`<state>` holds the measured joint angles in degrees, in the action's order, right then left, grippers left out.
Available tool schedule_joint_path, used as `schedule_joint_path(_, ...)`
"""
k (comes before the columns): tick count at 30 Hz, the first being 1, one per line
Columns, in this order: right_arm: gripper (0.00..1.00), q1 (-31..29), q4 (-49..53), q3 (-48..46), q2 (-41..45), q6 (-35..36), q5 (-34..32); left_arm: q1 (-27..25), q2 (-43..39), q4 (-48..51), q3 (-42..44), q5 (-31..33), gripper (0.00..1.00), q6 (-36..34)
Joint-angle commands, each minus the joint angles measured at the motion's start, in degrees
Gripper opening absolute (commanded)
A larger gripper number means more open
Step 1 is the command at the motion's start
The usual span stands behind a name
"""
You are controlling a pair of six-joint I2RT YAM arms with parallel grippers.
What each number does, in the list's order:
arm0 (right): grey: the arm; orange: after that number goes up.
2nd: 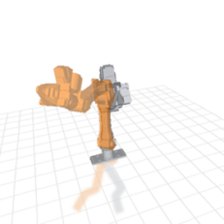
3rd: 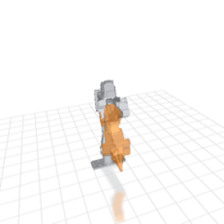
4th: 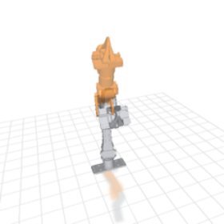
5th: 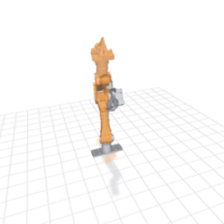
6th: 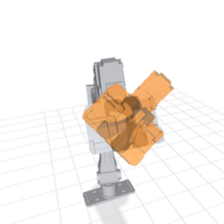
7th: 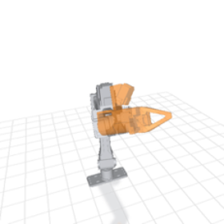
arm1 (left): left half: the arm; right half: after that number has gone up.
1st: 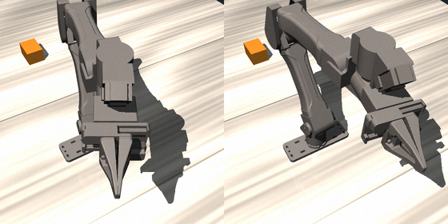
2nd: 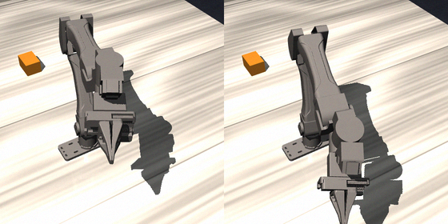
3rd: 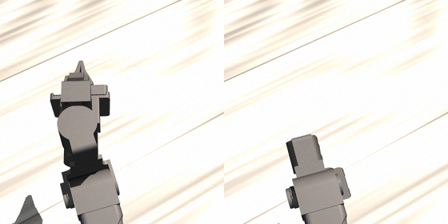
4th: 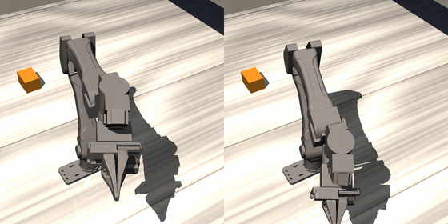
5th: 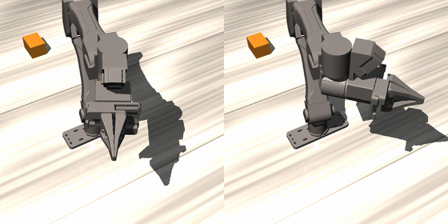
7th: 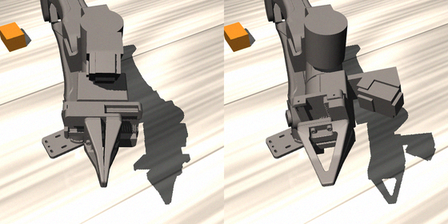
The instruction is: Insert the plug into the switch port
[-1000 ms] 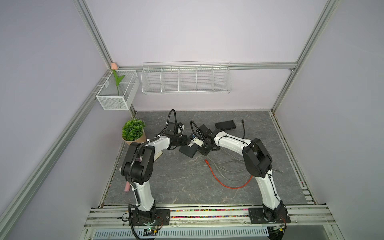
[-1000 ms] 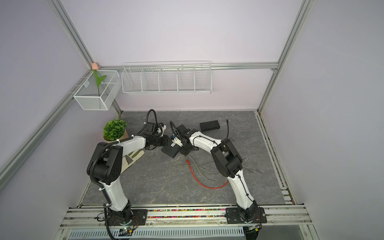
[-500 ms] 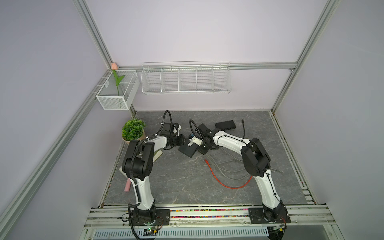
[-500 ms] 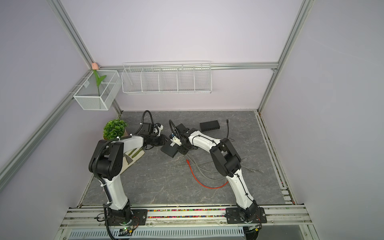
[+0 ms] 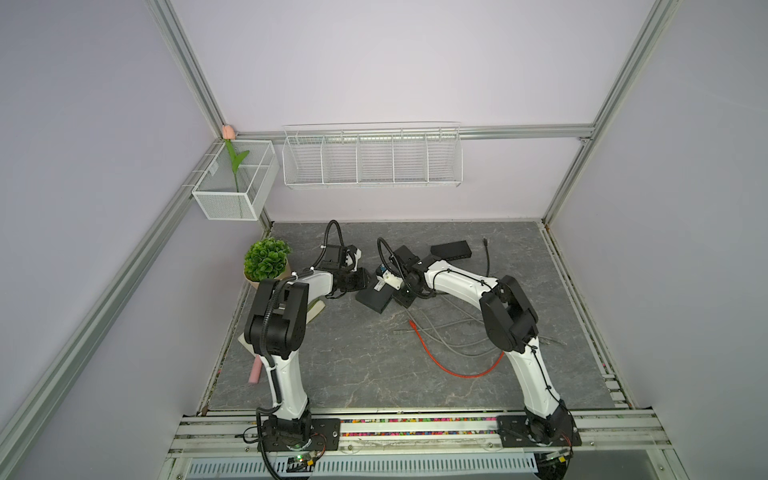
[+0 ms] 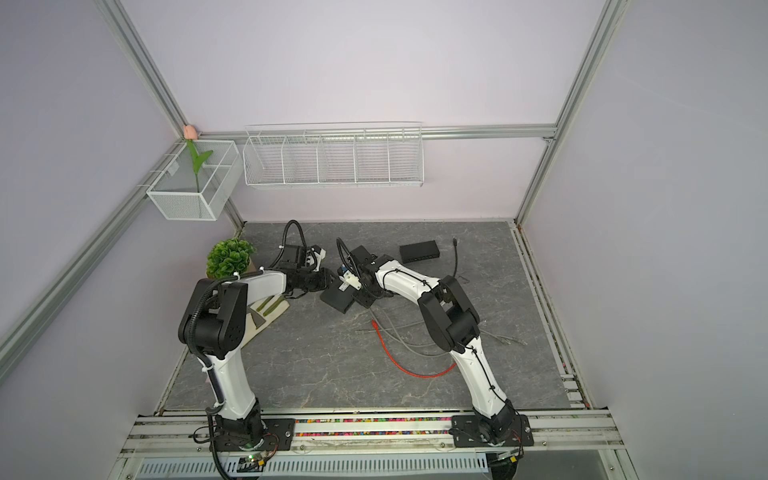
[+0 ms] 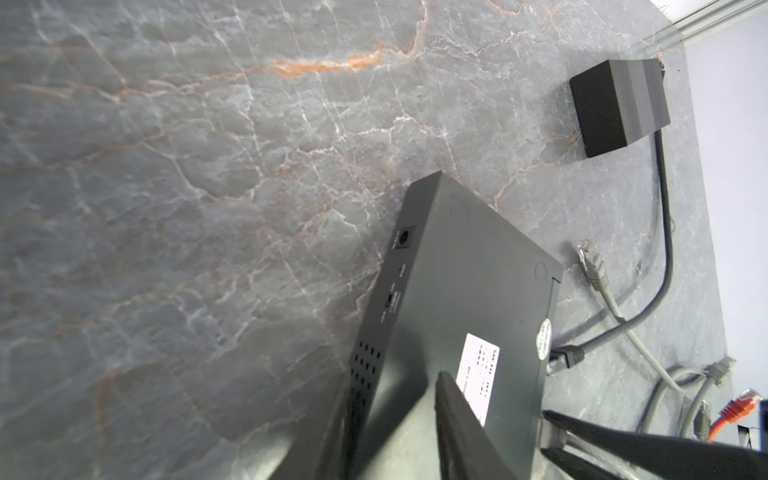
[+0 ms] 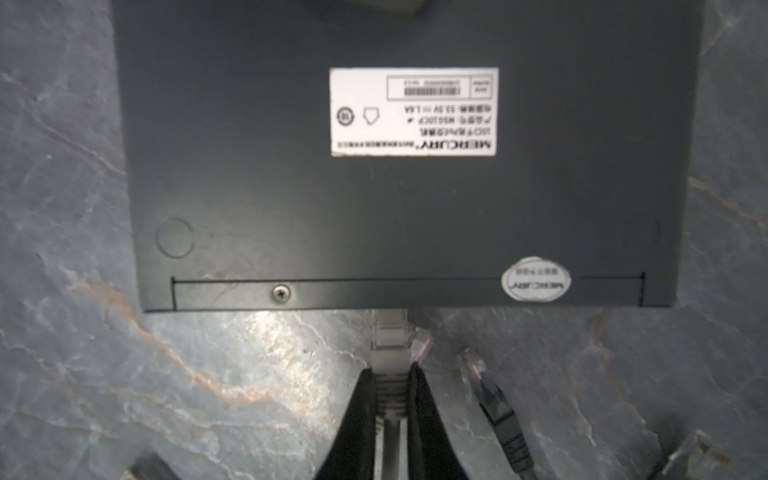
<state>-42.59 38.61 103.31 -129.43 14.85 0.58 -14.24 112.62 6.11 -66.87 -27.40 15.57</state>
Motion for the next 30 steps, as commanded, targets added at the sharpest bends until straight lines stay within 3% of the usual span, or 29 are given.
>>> schedule_joint_path(1,0.14,-0.81,-1.75,1.26,-1.94,0.56,-0.35,-0.26,1.9,0.51,-2.12,-2.29,0.36,-0.99)
schedule_joint_path(7,0.13,-1.14,-2.83,2.91,-2.39,0.47,-2.17,0.07,2.0,0.07,-2.55,-1.46,0.36,-0.37)
schedule_joint_path(15,0.35,-1.36,-1.76,6.36,-3.93,1.08,-3.26,1.28,1.82,0.03,-3.04,-1.39,0.35,-0.19)
schedule_joint_path(21,0.34,-1.41,-1.56,6.89,-3.32,1.07,-3.49,1.67,1.51,0.25,-3.79,-1.36,0.35,-0.09)
schedule_joint_path(27,0.23,-0.96,0.01,5.14,-2.06,0.59,-5.06,2.0,0.87,0.33,-3.45,-1.52,0.34,-0.1)
schedule_joint_path(30,0.31,-0.81,-3.69,-1.79,1.92,-0.64,-6.44,2.02,0.45,-0.13,-2.85,-1.64,0.34,-0.1)
